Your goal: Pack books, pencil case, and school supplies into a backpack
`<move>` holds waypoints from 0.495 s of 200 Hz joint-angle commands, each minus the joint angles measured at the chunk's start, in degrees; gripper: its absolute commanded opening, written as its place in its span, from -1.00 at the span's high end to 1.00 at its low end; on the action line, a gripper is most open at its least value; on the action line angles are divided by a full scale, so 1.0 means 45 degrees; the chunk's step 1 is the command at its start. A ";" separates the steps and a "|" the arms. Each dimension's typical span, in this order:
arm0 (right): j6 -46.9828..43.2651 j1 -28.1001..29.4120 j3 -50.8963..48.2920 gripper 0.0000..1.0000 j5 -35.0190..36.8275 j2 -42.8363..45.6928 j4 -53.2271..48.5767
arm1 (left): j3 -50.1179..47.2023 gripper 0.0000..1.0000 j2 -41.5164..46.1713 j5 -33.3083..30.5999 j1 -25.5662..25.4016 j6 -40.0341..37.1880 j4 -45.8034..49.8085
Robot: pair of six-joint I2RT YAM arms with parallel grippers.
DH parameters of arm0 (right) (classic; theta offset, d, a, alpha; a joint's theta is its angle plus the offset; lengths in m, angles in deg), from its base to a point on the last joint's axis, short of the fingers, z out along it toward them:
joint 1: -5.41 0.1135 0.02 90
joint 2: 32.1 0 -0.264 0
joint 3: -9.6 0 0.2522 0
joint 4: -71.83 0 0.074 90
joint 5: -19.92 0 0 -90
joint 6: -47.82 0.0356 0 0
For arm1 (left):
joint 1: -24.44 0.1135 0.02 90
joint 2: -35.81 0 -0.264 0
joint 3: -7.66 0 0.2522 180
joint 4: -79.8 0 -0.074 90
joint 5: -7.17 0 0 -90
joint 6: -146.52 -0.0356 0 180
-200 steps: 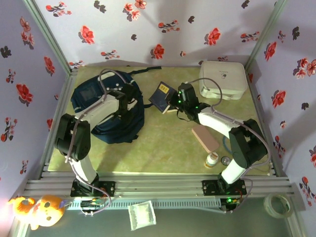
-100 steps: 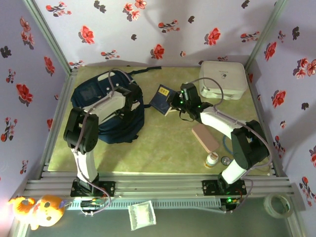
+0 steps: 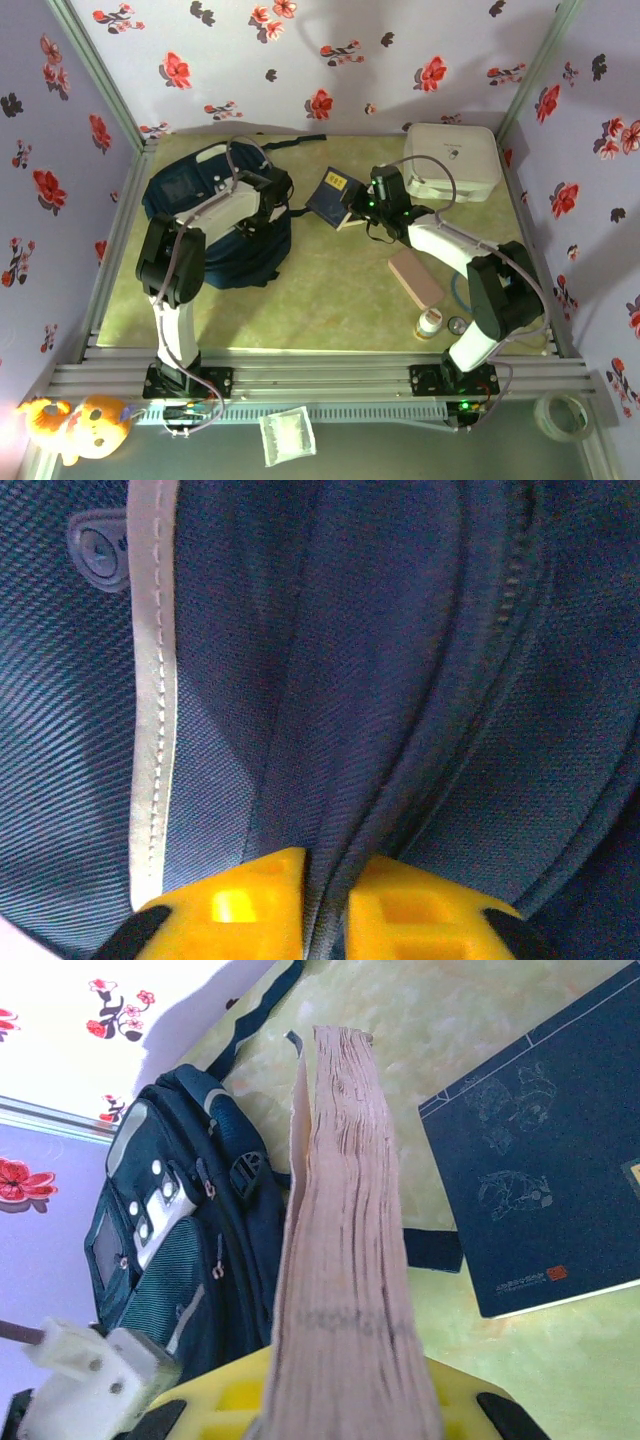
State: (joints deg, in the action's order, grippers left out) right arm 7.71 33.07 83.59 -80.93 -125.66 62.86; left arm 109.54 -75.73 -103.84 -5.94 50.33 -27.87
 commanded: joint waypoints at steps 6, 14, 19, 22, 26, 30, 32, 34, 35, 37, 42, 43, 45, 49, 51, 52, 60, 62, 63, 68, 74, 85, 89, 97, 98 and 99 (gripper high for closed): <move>-0.0159 -0.0131 0.0393 0.80 -0.0273 -0.0141 0.0583 | 0.1123 0.89 0.0421 -0.0239 0.0079 0.0542 0.0281; -0.0168 -0.0131 0.0347 0.81 -0.0284 -0.0147 0.0630 | 0.1344 1.00 0.0635 -0.0049 0.0089 0.0675 0.0305; -0.0159 -0.0149 0.0306 0.80 -0.0283 -0.0141 0.0679 | 0.1438 1.00 0.0796 0.0060 0.0089 0.0737 0.0295; -0.0135 -0.0150 0.0259 0.80 -0.0279 -0.0129 0.0714 | 0.1498 1.00 0.0898 0.0136 0.0089 0.0782 0.0287; -0.0103 -0.0162 0.0212 0.80 -0.0277 -0.0111 0.0781 | 0.1597 1.00 0.1029 0.0200 0.0088 0.0847 0.0303; -0.0082 -0.0167 0.0158 0.80 -0.0288 -0.0083 0.0860 | 0.1647 1.00 0.1171 0.0249 0.0089 0.0889 0.0320; -0.0054 -0.0169 0.0104 0.80 -0.0295 -0.0072 0.0929 | 0.1702 1.00 0.1228 0.0264 0.0089 0.0933 0.0309; -0.0042 -0.0185 0.0066 0.80 -0.0301 -0.0060 0.0995 | 0.1731 1.00 0.1310 0.0282 0.0089 0.0963 0.0312; -0.0027 -0.0187 0.0021 0.80 -0.0302 -0.0045 0.1019 | 0.1749 1.00 0.1360 0.0279 0.0089 0.0975 0.0309; -0.0006 -0.0174 -0.0037 0.80 -0.0288 -0.0024 0.1076 | 0.1776 1.00 0.1416 0.0281 0.0089 0.1003 0.0306; 0.0059 -0.0199 -0.0172 0.80 -0.0302 0.0039 0.1229 | 0.1882 1.00 0.1593 0.0294 0.0088 0.1085 0.0316; 0.0082 -0.0204 -0.0215 0.80 -0.0312 0.0063 0.1283 | 0.1892 1.00 0.1628 0.0285 0.0088 0.1104 0.0311; 0.0114 -0.0208 -0.0287 0.80 -0.0330 0.0082 0.1362 | 0.1925 1.00 0.1718 0.0293 0.0089 0.1143 0.0322; 0.0197 -0.0218 -0.0419 0.80 -0.0368 0.0173 0.1572 | 0.2004 1.00 0.1841 0.0290 0.0089 0.1216 0.0292; 0.0240 -0.0231 -0.0562 0.80 -0.0403 0.0216 0.1683 | 0.2041 1.00 0.1903 0.0294 0.0089 0.1259 0.0278; 0.0251 -0.0240 -0.0625 0.80 -0.0421 0.0230 0.1734 | 0.2069 1.00 0.1939 0.0294 0.0099 0.1279 0.0263; 0.0378 -0.0277 -0.1003 0.80 -0.0467 0.0436 0.2165 | 0.2215 1.00 0.2184 0.0296 0.0108 0.1425 0.0198; 0.0408 -0.0285 -0.1075 0.80 -0.0471 0.0482 0.2251 | 0.2250 1.00 0.2233 0.0305 0.0108 0.1457 0.0196; 0.0422 -0.0286 -0.1116 0.80 -0.0475 0.0500 0.2302 | 0.2281 1.00 0.2270 0.0310 0.0108 0.1476 0.0173; 0.0487 -0.0306 -0.1355 0.79 -0.0510 0.0622 0.2494 | 0.2395 1.00 0.2385 0.0319 0.0108 0.1572 0.0131; 0.0514 -0.0334 -0.1561 0.79 -0.0617 0.0725 0.2727 | 0.2543 1.00 0.2522 0.0349 0.0108 0.1693 0.0077; 0.0539 -0.0384 -0.1841 0.80 -0.0918 0.0925 0.2948 | 0.2772 1.00 0.2714 0.0354 0.0098 0.1692 -0.0071; 0.0548 -0.0398 -0.1941 0.80 -0.1045 0.0988 0.3025 | 0.2823 1.00 0.2796 0.0345 0.0108 0.2116 -0.0161; 0.0554 -0.0424 -0.2137 0.79 -0.1317 0.1127 0.3271 | 0.2898 1.00 0.2927 0.0325 0.0103 0.2312 -0.0365; 0.0564 -0.0424 -0.2165 0.79 -0.1338 0.1154 0.3309 | 0.2908 1.00 0.2950 0.0329 0.0106 0.2313 -0.0410; 0.0569 -0.0424 -0.2198 0.79 -0.1358 0.1178 0.3358 | 0.2923 1.00 0.2970 0.0332 0.0107 0.2333 -0.0463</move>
State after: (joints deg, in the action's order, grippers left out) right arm 9.20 31.81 75.65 -83.25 -124.13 70.56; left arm 119.05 -66.82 -103.23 -5.08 56.40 -26.60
